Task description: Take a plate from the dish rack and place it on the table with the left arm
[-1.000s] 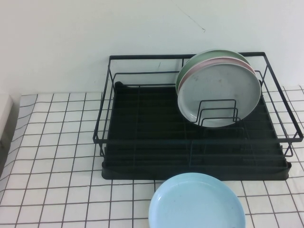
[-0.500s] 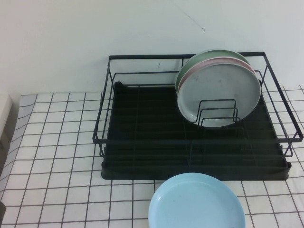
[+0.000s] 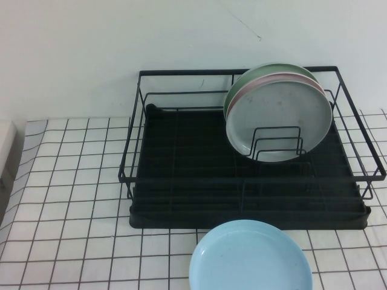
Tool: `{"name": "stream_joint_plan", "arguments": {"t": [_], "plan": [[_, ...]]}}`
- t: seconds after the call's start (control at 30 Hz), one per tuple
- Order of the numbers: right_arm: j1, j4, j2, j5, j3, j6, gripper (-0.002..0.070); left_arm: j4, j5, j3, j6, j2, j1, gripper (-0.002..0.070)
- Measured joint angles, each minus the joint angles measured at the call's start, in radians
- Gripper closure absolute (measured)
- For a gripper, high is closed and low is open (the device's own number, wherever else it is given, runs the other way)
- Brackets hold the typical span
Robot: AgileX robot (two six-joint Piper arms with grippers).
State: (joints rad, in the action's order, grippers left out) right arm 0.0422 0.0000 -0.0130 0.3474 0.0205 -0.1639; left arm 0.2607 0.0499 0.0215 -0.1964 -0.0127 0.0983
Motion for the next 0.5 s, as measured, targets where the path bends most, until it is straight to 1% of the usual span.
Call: {"name": "stream_joint_plan", "arguments": {"t": [0.1,0.27,0.5], "plan": [[0.0,0.0,0.0,0.0,0.0,0.0,0.0679,-0.037,0.081,0.0,0.041,0.0,-0.025,0.0677],[0.0,0.0,0.0,0.0,0.0,0.0,0.0679,-0.101,0.25,0.0,0.083,0.0,-0.029,0.0677],[0.0,0.0,0.0,0.0,0.0,0.0,0.0679,-0.108,0.26,-0.002,0.089,0.0,-0.029,0.0677]]}}
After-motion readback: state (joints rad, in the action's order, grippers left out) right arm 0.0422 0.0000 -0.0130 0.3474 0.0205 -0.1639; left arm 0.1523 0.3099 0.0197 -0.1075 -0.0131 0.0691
